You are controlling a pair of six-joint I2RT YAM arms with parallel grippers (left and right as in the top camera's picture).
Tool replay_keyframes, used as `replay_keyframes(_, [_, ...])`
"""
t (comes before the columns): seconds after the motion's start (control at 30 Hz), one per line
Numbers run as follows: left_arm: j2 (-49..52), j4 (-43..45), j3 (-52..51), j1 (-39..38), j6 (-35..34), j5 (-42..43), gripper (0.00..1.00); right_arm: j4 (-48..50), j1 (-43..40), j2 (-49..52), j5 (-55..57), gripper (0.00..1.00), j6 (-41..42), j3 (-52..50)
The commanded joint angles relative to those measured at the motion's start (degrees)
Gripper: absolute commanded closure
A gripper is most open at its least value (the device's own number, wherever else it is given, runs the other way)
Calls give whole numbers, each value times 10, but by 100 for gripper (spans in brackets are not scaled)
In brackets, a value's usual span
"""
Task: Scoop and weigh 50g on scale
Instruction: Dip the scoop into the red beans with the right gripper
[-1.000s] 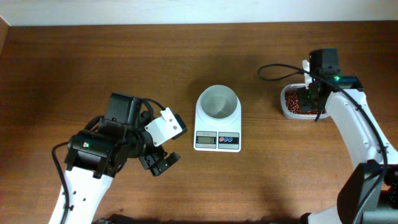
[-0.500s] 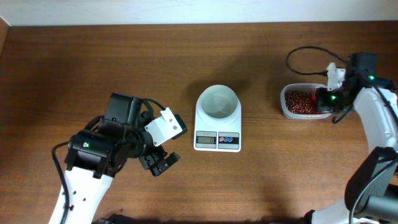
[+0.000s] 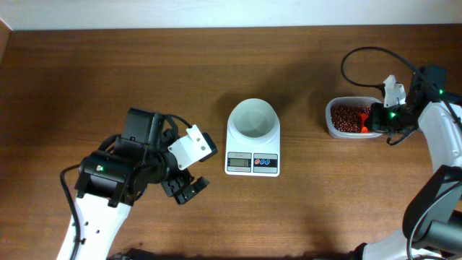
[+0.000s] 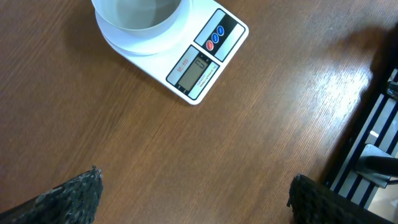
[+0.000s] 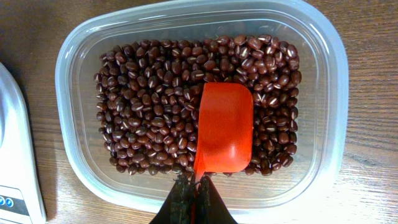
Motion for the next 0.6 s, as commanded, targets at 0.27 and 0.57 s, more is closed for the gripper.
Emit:
replay_keyframes(0.27, [-4,-1,-5,3,3,10,1,-19,-85,58,-136,96,17,-1])
replay_keyframes(0.57, [-4,-1,-5,3,3,10,1,-38,-84,62,-211,96,17,5])
